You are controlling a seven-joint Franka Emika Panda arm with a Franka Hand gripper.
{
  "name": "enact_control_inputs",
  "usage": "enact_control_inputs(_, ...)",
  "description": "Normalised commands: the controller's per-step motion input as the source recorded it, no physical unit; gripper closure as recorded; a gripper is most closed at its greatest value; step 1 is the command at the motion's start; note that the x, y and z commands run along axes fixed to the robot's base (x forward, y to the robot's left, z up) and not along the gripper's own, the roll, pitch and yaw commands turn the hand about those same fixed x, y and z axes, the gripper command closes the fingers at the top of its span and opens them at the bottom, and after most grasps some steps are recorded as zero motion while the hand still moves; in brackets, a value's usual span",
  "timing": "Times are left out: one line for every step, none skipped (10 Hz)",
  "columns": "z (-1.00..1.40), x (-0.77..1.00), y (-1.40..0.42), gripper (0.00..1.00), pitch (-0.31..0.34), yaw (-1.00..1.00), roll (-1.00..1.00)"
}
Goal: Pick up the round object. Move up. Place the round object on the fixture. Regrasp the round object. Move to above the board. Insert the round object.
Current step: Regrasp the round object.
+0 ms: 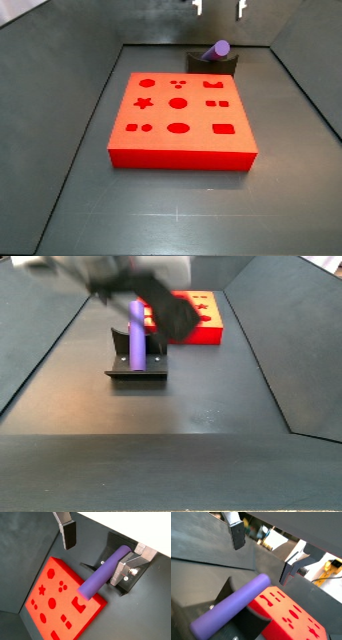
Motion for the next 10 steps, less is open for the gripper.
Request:
enact_control_inputs(0.81,-0.04,-1.00,0.00,0.047,0.01,1.00)
enact_control_inputs(0.78,-0.06,-1.00,0.00,0.044,0.01,1.00)
enact_control_inputs(0.69,-0.07,-1.00,0.00,0.039,0.01,1.00)
enact_control_inputs(0.55,-0.07,-1.00,0.00,0.035,0.01,1.00)
enact_control_inputs(0.34,-0.06,-0.83,0.00,0.031,0.01,1.00)
enact_control_inputs(0.18,-0.05,-0.63,0.00,0.028,0.01,1.00)
enact_control_inputs(0.11,-0.04,-0.43,0.00,0.025,0.01,1.00)
enact_control_inputs(0.07,-0.04,-0.22,0.00,0.021,0.01,1.00)
enact_control_inputs(0.05,-0.04,-0.05,0.00,0.017,0.01,1.00)
enact_control_inputs(0.03,-0.03,-0.01,0.00,0.011,0.01,1.00)
